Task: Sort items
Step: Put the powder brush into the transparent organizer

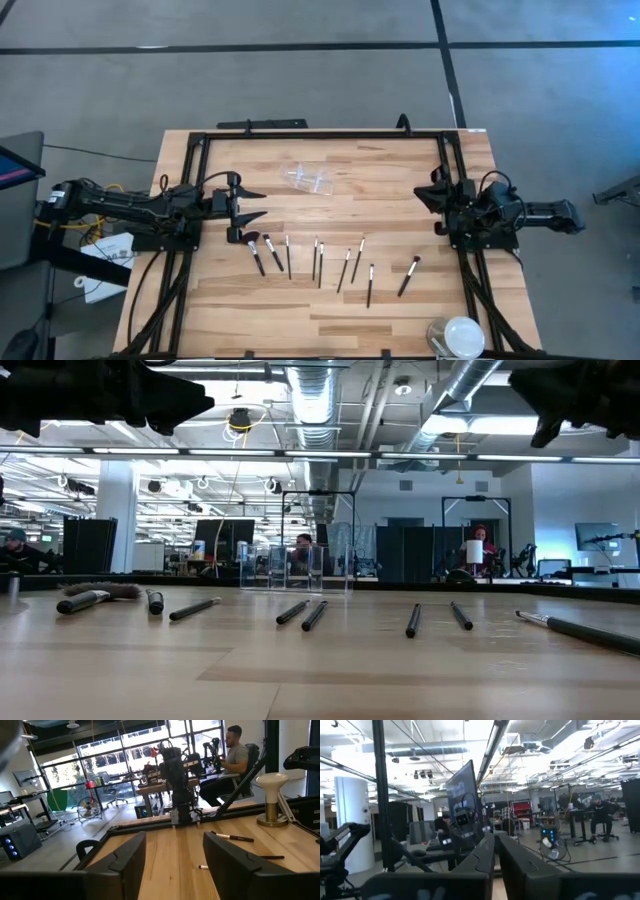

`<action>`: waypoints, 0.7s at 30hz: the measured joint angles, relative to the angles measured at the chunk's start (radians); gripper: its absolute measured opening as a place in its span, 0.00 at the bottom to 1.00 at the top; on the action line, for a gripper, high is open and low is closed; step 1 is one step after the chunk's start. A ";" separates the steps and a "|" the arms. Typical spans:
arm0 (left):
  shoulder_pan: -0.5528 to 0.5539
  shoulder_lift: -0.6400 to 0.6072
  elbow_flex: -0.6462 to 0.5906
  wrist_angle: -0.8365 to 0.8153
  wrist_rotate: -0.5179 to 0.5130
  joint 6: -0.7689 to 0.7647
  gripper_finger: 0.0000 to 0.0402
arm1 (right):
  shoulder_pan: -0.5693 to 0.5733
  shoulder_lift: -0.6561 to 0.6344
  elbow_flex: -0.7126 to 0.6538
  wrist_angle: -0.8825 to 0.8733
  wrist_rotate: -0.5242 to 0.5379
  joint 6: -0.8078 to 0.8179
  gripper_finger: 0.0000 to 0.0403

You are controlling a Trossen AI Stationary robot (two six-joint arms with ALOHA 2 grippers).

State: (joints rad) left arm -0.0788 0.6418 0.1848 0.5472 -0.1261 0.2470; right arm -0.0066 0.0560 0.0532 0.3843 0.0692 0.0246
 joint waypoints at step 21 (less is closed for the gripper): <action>0.000 0.001 0.000 0.000 0.000 0.011 0.44 | 0.105 0.862 0.646 -0.941 -0.356 0.238 0.28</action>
State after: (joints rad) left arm -0.0788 0.6426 0.1848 0.5472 -0.1261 0.2581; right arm 0.0987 0.9183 0.6989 -0.5567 -0.2865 0.2626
